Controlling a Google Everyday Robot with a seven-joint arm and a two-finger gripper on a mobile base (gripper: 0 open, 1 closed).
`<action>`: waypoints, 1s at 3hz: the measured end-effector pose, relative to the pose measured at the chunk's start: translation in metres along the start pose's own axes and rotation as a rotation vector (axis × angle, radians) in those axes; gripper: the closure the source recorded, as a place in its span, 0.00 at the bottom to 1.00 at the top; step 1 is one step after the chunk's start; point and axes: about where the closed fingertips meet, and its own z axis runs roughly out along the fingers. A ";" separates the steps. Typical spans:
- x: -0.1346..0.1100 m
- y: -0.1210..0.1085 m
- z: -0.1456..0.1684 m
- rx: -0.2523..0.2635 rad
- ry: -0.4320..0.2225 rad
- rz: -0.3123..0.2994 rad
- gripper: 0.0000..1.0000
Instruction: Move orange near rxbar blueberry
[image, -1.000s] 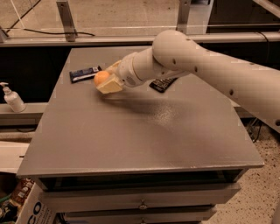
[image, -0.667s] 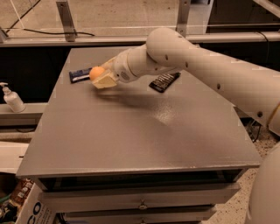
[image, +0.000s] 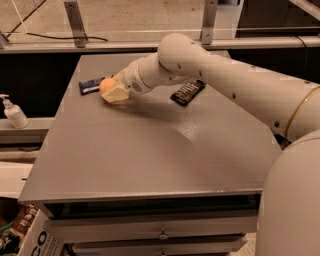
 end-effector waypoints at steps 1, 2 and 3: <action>0.006 -0.001 0.006 -0.004 0.019 0.009 0.83; 0.008 0.000 0.010 -0.012 0.025 0.012 0.59; 0.006 0.002 0.012 -0.021 0.024 0.013 0.36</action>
Offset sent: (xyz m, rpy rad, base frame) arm 0.0053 0.0015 -0.0134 -0.0248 0.0287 -0.0050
